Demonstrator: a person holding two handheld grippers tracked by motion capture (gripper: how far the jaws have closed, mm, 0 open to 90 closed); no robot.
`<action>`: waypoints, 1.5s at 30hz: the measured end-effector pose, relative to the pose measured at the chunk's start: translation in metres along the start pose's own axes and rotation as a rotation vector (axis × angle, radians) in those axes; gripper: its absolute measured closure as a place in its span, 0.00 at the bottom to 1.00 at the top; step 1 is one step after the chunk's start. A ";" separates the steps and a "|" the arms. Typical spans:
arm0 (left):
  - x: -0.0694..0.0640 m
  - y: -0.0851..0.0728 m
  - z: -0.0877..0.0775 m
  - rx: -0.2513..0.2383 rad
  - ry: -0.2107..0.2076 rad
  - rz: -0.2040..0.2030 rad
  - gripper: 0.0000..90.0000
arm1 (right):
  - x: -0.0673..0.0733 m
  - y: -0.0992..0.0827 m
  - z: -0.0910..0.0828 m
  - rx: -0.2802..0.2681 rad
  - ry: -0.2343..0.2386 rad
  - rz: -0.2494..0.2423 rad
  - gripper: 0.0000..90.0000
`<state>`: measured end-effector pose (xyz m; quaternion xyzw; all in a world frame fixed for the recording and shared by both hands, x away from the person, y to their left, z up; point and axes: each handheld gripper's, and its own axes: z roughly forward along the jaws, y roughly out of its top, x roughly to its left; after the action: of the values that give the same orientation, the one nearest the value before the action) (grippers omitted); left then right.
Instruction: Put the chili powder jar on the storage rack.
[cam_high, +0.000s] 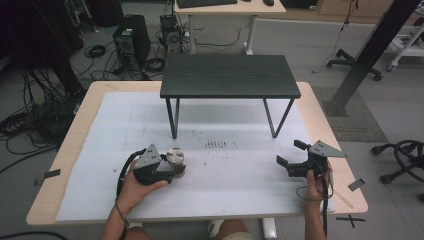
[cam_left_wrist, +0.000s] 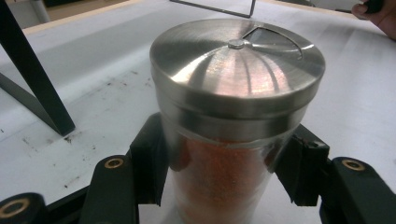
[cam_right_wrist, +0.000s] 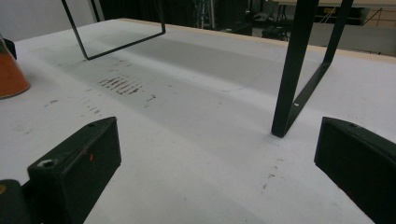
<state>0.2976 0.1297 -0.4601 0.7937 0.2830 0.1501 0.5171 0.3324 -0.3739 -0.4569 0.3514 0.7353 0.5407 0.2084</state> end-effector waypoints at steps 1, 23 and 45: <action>0.000 0.000 0.000 0.001 0.000 0.001 0.48 | 0.000 0.000 0.000 -0.001 -0.001 0.000 0.00; -0.001 0.001 0.000 0.010 0.004 0.009 0.48 | 0.000 0.000 -0.001 -0.001 -0.002 0.003 0.00; -0.001 0.000 -0.001 0.007 0.005 0.012 0.48 | -0.001 -0.001 0.000 0.004 -0.002 0.011 0.00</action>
<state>0.2964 0.1293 -0.4593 0.7968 0.2803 0.1543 0.5126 0.3330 -0.3749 -0.4578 0.3563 0.7343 0.5400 0.2057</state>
